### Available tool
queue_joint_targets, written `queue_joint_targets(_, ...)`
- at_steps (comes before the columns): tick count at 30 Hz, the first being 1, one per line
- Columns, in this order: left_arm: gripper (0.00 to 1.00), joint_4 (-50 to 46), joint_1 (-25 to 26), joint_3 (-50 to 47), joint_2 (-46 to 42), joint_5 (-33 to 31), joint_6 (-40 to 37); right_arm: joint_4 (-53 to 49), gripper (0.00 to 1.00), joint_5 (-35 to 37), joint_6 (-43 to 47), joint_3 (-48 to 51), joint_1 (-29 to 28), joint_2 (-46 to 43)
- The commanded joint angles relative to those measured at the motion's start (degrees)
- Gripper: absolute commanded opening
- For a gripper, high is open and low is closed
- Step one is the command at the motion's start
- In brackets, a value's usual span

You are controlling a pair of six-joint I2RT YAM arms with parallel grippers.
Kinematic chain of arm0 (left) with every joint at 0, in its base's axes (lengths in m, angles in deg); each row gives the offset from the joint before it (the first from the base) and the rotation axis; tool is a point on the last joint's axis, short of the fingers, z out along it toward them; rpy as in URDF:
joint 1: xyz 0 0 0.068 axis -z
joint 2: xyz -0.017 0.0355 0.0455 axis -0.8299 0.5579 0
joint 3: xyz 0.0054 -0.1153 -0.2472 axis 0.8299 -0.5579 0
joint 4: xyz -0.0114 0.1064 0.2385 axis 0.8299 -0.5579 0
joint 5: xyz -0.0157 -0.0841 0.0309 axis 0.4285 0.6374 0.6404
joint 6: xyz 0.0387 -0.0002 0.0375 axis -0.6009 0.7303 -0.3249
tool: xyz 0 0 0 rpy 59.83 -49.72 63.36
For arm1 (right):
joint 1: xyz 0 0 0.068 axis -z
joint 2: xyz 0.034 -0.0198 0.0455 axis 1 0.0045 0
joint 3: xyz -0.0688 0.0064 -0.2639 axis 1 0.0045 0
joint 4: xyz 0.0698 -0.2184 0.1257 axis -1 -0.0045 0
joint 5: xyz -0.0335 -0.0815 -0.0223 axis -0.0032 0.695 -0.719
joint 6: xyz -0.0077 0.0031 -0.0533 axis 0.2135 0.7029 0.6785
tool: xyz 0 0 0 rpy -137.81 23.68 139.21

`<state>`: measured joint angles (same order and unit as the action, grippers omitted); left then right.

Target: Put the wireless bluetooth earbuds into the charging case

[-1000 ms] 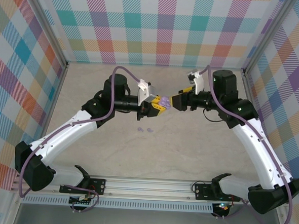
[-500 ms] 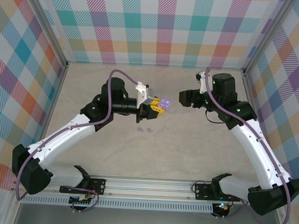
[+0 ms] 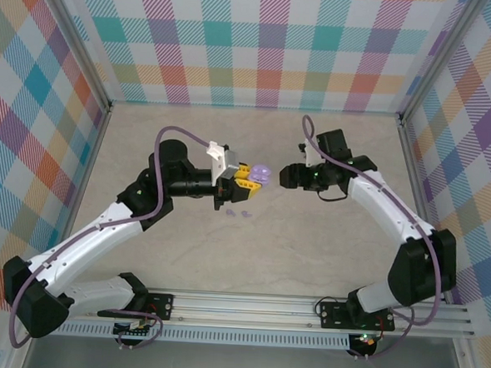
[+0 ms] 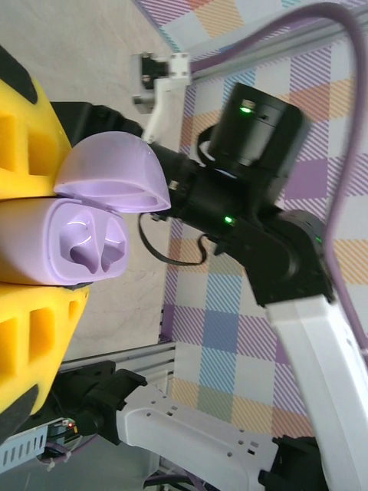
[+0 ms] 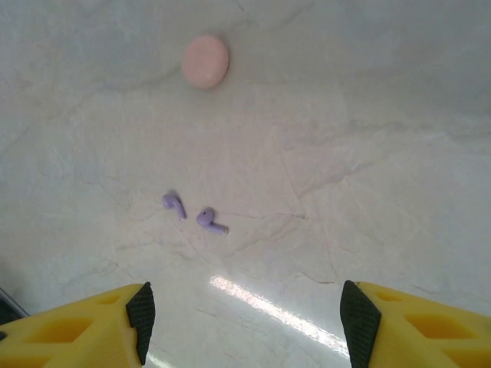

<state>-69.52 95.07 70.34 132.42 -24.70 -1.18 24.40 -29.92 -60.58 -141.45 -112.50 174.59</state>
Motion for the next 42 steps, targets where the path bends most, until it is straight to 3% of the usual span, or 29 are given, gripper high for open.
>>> queue_joint_targets(1,0.07,3.0,0.8,-1.3,-3.2,-2.8,2.2,1.7,0.65,-4.4,-1.5,0.1,-2.3,4.3)
queue_joint_targets(10,0.07,1.6,0.8,-2.6,-7.3,-4.7,3.3,2.0,0.62,-3.2,-2.3,-4.0,-8.7,15.5)
queue_joint_targets(22,0.09,0.7,0.8,-3.0,-10.4,-5.4,4.3,-3.8,0.51,2.4,0.3,-13.7,-15.1,27.6)
queue_joint_targets(42,0.09,0.3,0.8,-3.4,-11.4,-6.1,4.3,-11.8,0.48,13.2,3.9,-23.1,-20.7,36.7)
